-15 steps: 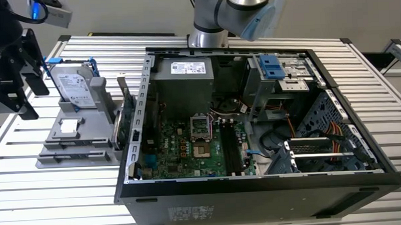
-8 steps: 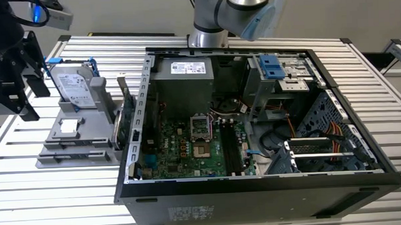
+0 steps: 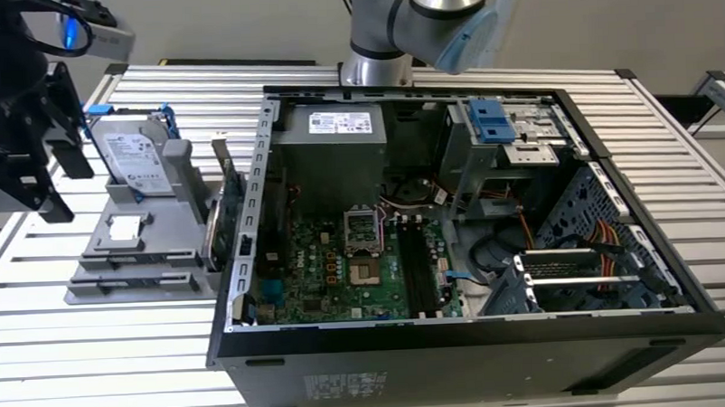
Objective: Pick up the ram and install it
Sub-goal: 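Pick up the ram and move it above insertion slot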
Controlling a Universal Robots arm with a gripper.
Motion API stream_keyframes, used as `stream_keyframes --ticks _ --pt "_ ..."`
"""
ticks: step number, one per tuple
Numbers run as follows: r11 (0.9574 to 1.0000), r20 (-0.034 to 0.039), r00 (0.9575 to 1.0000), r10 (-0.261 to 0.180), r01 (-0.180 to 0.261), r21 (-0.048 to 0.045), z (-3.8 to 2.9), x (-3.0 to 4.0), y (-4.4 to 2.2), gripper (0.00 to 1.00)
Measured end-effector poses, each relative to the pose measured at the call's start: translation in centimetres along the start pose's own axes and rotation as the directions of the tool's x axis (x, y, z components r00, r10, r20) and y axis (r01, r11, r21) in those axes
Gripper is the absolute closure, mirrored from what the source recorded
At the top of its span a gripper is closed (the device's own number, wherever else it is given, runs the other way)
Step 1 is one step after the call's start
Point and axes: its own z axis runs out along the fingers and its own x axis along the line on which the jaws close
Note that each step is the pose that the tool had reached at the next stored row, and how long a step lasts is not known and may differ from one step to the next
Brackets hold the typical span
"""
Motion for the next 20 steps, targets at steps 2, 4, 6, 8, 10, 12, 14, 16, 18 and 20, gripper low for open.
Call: stream_keyframes --ticks 2,4,6,8,10,12,14,16,18,20 --pt "1.0 0.0 1.0 0.002 -0.002 0.0 0.12 0.0 0.0 0.0" --pt "1.0 0.0001 1.0 0.005 -0.005 0.0 0.23 0.0 0.0 0.0" --pt "1.0 0.0001 1.0 0.007 -0.007 0.0 0.34 0.0 -0.01 0.0" --pt "1.0 0.0002 1.0 0.01 -0.01 0.0 0.44 -0.01 -0.01 0.0" --pt "0.9999 0.0003 0.9999 0.011 -0.011 0.0 0.53 -0.01 -0.02 0.0" --pt "0.9999 0.0003 0.9999 0.012 -0.012 0.0 0.6 -0.02 -0.01 0.0" --pt "0.9999 0.0003 0.9999 0.013 -0.013 0.0001 0.67 -0.02 -0.02 0.0" --pt "0.9999 0.0003 0.9999 0.013 -0.013 0.0 0.74 -0.02 -0.02 0.0" --pt "0.9999 0.0004 0.9999 0.014 -0.014 0.0 0.81 -0.02 -0.02 0.0" --pt "0.9999 0.0004 0.9999 0.015 -0.015 0.0 0.89 -0.02 -0.02 0.0"
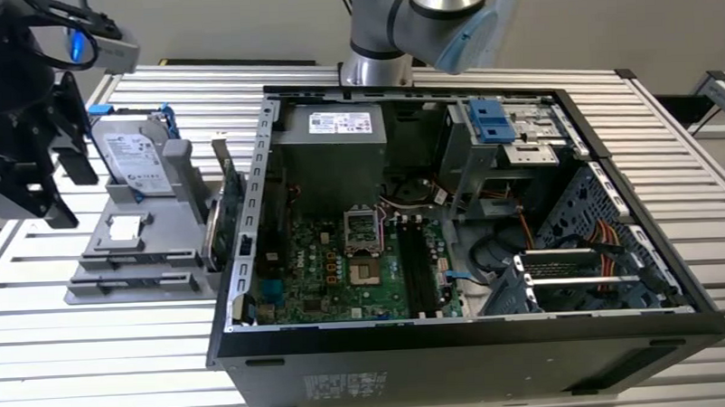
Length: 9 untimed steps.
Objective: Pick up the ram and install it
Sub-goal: 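Pick up the ram and move it above insertion slot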
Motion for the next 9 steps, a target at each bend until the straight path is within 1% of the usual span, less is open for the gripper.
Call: stream_keyframes --ticks 9 --pt "1.0 0.0 1.0 0.002 -0.002 0.0 0.32 -0.02 -0.01 0.0"
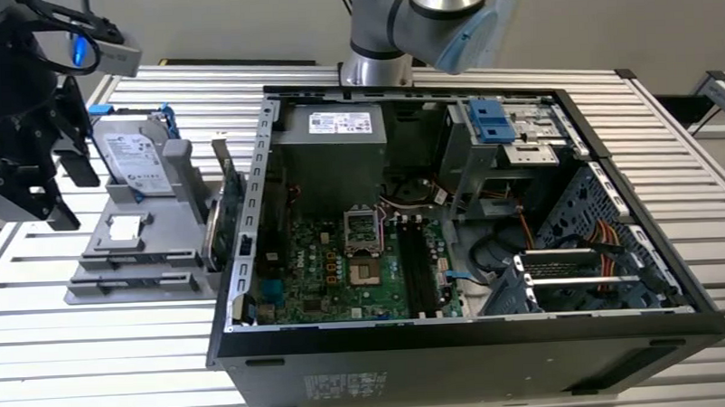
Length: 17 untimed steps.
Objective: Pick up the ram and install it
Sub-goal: 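Pick up the ram and move it above insertion slot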
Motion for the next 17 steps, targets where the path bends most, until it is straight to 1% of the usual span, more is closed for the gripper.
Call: stream_keyframes --ticks 6,12,17 --pt "1.0 0.0 1.0 0.0 0.0 0.0 0.2 -0.07 -0.01 0.0" --pt "1.0 -0.0002 1.0 0.0 0.0 0.0 0.61 -0.12 -0.02 0.0" --pt "1.0 -0.0026 1.0 0.0 0.0 0.0001 0.86 -0.12 -0.03 0.0"
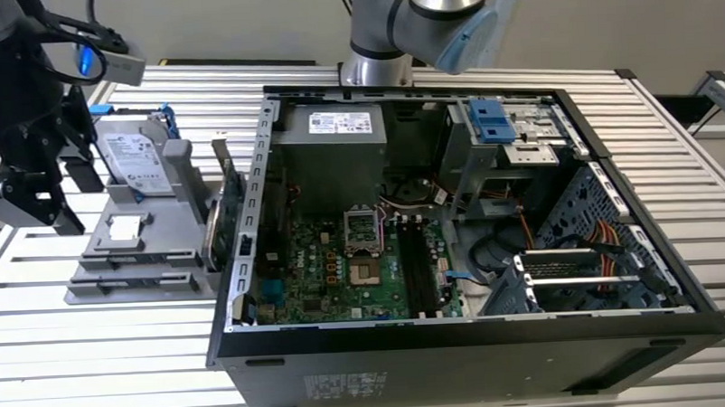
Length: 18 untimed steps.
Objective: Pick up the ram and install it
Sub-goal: 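Pick up the ram and move it above insertion slot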
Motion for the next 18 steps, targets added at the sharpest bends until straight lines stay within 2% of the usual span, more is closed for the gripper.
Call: stream_keyframes --ticks 18 --pt "1.0 -0.0005 1.0 0.0 0.0 0.0002 0.94 0.0 -0.03 0.0"
